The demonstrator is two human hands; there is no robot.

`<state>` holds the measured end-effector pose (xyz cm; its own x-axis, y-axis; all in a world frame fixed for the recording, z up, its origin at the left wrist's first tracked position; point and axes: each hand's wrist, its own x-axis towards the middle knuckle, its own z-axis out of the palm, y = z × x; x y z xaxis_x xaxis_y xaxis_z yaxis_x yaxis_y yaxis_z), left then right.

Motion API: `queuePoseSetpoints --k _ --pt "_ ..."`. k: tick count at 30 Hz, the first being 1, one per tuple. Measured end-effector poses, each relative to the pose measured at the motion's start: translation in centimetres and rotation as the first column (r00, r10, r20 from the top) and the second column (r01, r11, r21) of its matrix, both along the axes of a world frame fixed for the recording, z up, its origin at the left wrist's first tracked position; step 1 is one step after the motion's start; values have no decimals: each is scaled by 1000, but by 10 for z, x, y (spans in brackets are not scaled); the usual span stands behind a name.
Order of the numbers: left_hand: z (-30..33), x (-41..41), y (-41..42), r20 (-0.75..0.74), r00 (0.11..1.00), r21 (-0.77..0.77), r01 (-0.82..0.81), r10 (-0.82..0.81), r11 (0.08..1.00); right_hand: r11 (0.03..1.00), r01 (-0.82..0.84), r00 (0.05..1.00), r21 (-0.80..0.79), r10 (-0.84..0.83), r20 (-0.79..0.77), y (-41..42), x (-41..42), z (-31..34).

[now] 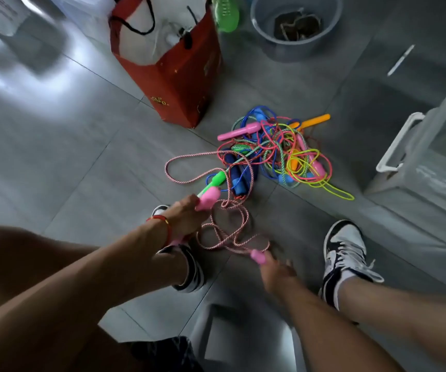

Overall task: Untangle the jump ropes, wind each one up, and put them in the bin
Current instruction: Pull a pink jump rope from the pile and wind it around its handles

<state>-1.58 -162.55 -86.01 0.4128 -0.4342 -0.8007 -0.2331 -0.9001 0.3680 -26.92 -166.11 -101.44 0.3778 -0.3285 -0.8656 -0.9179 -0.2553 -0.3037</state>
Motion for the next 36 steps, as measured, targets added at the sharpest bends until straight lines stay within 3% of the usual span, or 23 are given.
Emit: queuePoseSetpoints --k 2,6,9,11,14,17,20,23,28,31,33,36 --pt "0 6 -14 22 999 -28 -40 41 999 990 141 986 -17 -139 91 -18 10 11" --pt "18 4 -38 -22 979 -184 -203 202 962 910 400 854 107 -412 316 -56 36 53" --pt "42 -11 -45 -178 921 -336 -389 347 858 710 575 570 405 -704 425 -75 50 98" --pt "52 -24 -40 -219 910 -374 -412 353 831 622 585 399 521 -780 482 -83 61 133" --pt "72 -46 -26 -353 894 -418 -414 276 809 660 488 304 571 -741 598 -84 69 184" --pt "99 -58 -11 -480 859 -477 -424 176 770 783 422 338 457 -603 722 -83 64 219" --pt "122 -60 6 -562 827 -507 -339 -6 792 856 369 354 361 -489 798 -85 53 247" --pt "131 -64 16 -647 759 -472 -330 -67 817 928 347 420 131 -279 863 -93 44 272" --pt "137 -80 16 -675 731 -514 -366 -102 776 961 237 543 -146 -7 840 -101 30 306" --pt "137 -81 16 -677 715 -542 -329 -171 773 901 125 648 -416 243 722 -111 24 321" --pt "138 -82 14 -632 741 -579 -259 -225 773 863 181 632 -472 266 728 -117 21 324" --pt "138 -84 13 -540 759 -634 -82 -365 769 917 193 524 -350 205 826 -118 23 322"
